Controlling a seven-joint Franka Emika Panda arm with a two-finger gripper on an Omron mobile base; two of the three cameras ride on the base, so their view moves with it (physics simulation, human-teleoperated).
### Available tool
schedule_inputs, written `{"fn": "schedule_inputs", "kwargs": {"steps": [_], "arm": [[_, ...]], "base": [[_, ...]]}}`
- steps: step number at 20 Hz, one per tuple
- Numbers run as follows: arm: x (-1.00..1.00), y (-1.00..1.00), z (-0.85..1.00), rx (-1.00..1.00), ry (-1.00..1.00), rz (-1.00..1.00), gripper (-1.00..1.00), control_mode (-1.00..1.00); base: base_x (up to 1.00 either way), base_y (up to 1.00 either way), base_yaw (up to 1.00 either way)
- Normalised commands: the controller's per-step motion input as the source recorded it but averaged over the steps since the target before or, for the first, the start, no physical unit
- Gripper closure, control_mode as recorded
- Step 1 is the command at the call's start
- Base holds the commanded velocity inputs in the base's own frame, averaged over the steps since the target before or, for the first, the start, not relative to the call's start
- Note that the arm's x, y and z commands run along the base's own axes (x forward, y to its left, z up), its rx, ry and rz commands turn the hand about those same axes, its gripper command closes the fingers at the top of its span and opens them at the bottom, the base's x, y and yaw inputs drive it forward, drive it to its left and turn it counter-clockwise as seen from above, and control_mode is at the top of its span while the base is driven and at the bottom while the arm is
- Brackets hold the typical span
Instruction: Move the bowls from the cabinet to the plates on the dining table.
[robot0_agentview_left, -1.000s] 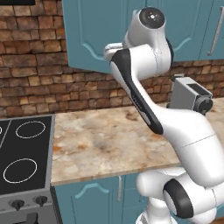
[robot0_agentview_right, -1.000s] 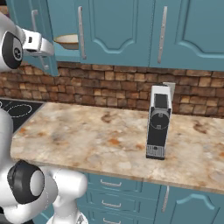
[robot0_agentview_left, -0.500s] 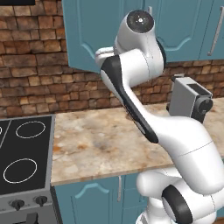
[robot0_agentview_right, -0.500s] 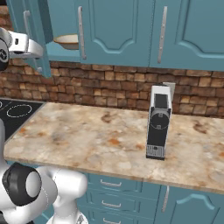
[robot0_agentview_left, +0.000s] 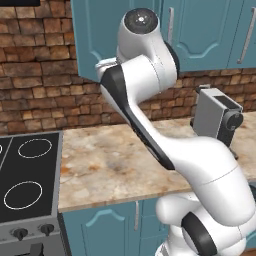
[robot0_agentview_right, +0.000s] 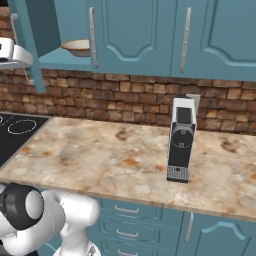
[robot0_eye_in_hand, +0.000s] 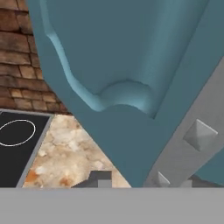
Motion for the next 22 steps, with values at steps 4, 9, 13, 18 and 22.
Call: {"fn": "schedule_inputs", "kwargs": {"steps": [4, 9, 13, 18, 22], "arm": [[0.00, 0.12, -0.08, 0.00, 0.03, -0.01, -1.00, -1.00], [-0.25, 0.00, 0.00, 0.02, 0.00, 0.00, -1.00, -1.00], [-0.81, 0.09, 0.00, 0.06, 0.00, 0.01, -1.00, -1.00], [-0.73, -0.06, 0.14, 0.02, 0.00, -0.01, -1.00, -1.00], [-0.62, -0.30, 0.12, 0.07, 0.00, -0.07, -1.00, -1.00]], "base": [[0.00, 0.00, 0.00], [0.00, 0.00, 0.00], [0.00, 0.00, 0.00], [0.00, 0.00, 0.00], [0.00, 0.00, 0.00]]}}
